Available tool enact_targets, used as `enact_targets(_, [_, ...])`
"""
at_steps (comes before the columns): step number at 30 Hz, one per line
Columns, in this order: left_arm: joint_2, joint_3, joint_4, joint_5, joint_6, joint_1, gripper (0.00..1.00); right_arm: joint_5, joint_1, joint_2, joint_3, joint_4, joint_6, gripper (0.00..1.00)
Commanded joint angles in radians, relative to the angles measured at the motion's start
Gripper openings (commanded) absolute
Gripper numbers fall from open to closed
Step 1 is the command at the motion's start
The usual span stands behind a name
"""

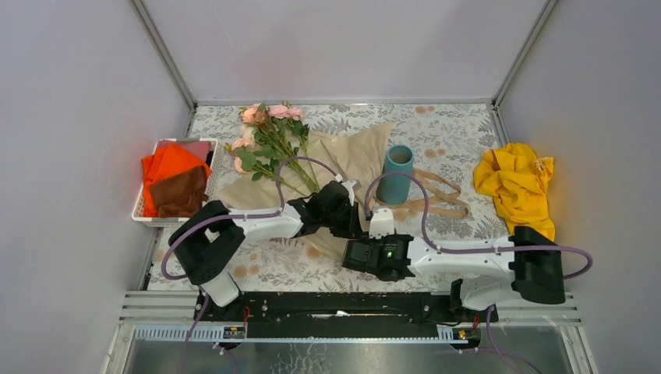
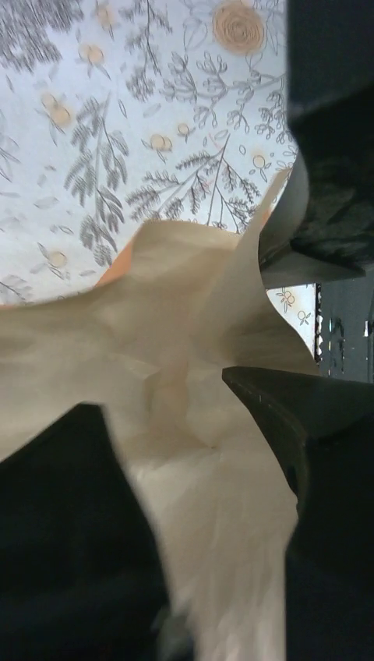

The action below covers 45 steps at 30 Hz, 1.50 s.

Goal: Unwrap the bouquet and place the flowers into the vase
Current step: Unfold the wrapping paper at the center of the board.

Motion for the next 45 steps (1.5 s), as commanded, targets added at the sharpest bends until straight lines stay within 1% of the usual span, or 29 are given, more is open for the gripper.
enact_targets(1, [0.02,-0.003,0.069,-0.027,-0.005,-0.067,0.21,0.215,0.015,-0.103,0.103,-0.141,0.083,0.51])
enact_targets(6, [0.069,0.006,0.061,-0.044,-0.005,-0.148,0.21,0.369,0.016,-0.213,0.169,-0.128,0.011,0.57])
enact_targets(8, [0.093,0.015,0.051,-0.046,-0.008,-0.183,0.2,0.423,0.015,-0.251,0.195,-0.106,-0.048,0.58])
enact_targets(13, [0.132,0.05,-0.007,-0.062,0.011,-0.268,0.19,0.516,0.015,-0.315,0.248,-0.001,-0.232,0.68])
enact_targets(14, [0.136,0.06,-0.048,-0.075,0.023,-0.285,0.19,0.528,0.015,-0.322,0.258,0.037,-0.286,0.69])
enact_targets(17, [0.145,0.078,-0.113,-0.092,0.056,-0.324,0.18,0.55,0.015,-0.326,0.288,0.103,-0.373,0.71])
enact_targets(21, [0.179,0.067,-0.126,-0.068,0.059,-0.354,0.18,0.534,0.015,-0.334,0.316,0.196,-0.462,0.71])
enact_targets(24, [0.202,0.059,-0.126,-0.074,0.042,-0.376,0.16,0.512,0.015,-0.346,0.315,0.28,-0.533,0.7])
enact_targets(27, [0.171,0.059,-0.126,-0.11,0.019,-0.398,0.14,0.519,0.015,-0.347,0.321,0.349,-0.612,0.69])
enact_targets(30, [0.073,0.067,-0.152,-0.16,0.005,-0.408,0.14,0.525,0.015,-0.345,0.342,0.42,-0.698,0.69])
enact_targets(32, [-0.017,0.085,-0.207,-0.217,0.003,-0.409,0.14,0.528,0.015,-0.346,0.354,0.477,-0.755,0.68])
enact_targets(37, [-0.29,0.139,-0.387,-0.432,-0.028,-0.409,0.14,0.537,0.014,-0.339,0.392,0.583,-0.843,0.68])
enact_targets(39, [-0.417,0.15,-0.445,-0.539,-0.062,-0.409,0.15,0.538,0.014,-0.327,0.406,0.625,-0.885,0.68])
enact_targets(42, [-0.62,0.164,-0.535,-0.774,-0.125,-0.408,0.19,0.532,0.001,-0.291,0.437,0.67,-0.925,0.67])
enact_targets(44, [-0.744,0.179,-0.593,-0.928,-0.16,-0.409,0.22,0.497,-0.032,-0.25,0.466,0.643,-0.9,0.66])
enact_targets(45, [-0.797,0.182,-0.613,-0.998,-0.17,-0.409,0.24,0.461,-0.056,-0.227,0.487,0.604,-0.865,0.66])
